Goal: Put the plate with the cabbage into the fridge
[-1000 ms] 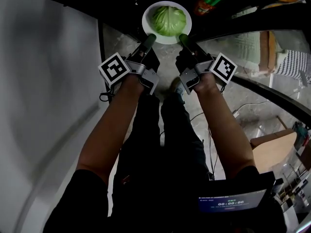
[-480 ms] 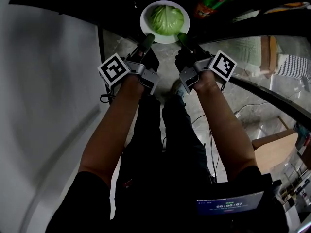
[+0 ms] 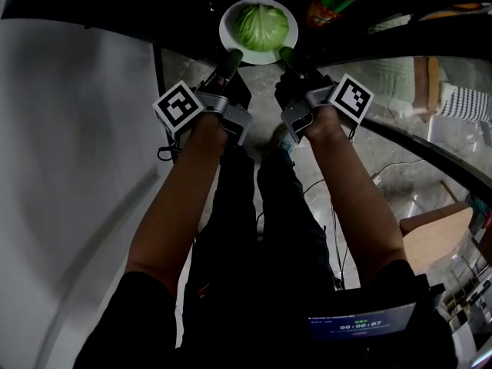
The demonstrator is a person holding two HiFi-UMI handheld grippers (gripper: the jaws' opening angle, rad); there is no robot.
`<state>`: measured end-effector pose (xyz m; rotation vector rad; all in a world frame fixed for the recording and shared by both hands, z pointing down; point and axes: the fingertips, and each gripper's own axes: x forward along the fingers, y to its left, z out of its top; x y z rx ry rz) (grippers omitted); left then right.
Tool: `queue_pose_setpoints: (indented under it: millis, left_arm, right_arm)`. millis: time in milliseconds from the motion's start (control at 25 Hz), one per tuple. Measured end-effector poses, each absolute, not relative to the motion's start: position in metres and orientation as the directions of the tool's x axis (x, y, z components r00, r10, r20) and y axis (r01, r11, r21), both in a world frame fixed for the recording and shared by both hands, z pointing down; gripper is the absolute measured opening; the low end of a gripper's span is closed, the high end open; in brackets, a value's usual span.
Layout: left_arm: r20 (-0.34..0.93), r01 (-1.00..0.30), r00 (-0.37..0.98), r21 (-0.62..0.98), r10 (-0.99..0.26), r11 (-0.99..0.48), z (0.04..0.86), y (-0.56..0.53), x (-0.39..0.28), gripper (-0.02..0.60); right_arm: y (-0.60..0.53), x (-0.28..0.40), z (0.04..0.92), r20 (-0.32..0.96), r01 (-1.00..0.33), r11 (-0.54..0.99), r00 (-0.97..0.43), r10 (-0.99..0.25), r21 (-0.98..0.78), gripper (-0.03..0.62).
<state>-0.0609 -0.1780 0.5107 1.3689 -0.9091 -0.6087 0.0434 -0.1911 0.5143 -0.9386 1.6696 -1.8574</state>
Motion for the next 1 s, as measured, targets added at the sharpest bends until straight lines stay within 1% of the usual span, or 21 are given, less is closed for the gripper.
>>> queue_pose_setpoints:
  millis: [120, 240, 480, 800, 1000]
  left_arm:
    - [0.179, -0.124, 0.536, 0.983, -0.825, 0.133, 0.5091, -0.1785, -0.0603, 0.011]
    - [0.199, -0.156, 0.538, 0.979, -0.819, 0.135, 0.5122, -0.1782, -0.0622, 0.011]
    - [0.209, -0.162, 0.541, 0.976, -0.815, 0.143, 0.5092, -0.1789, -0.0611, 0.011]
    - [0.23, -0.144, 0.534, 0.973, -0.814, 0.18, 0.514, -0.1791, -0.0595, 0.011]
    - [0.212, -0.142, 0.519, 0.977, -0.828, 0.161, 0.5136, -0.1799, -0.0595, 0.011]
  right_arm:
    - [-0.1907, 0.0432, 0.5143, 0.178, -0.098, -0.151, -0.655, -0.734, -0.984, 0.014]
    - [-0.191, 0.0438, 0.5135, 0.183, -0.102, -0.153, -0.65, -0.738, -0.983, 0.014]
    - [-0.1912, 0.0442, 0.5122, 0.176, -0.105, -0.141, -0.635, -0.752, -0.984, 0.014]
    - [-0.1932, 0.0442, 0.5153, 0.164, -0.103, -0.128, -0.626, -0.762, -0.986, 0.014]
    - [-0.1927, 0.0455, 0.5163, 0.155, -0.109, -0.112, -0.613, -0.775, -0.988, 0.015]
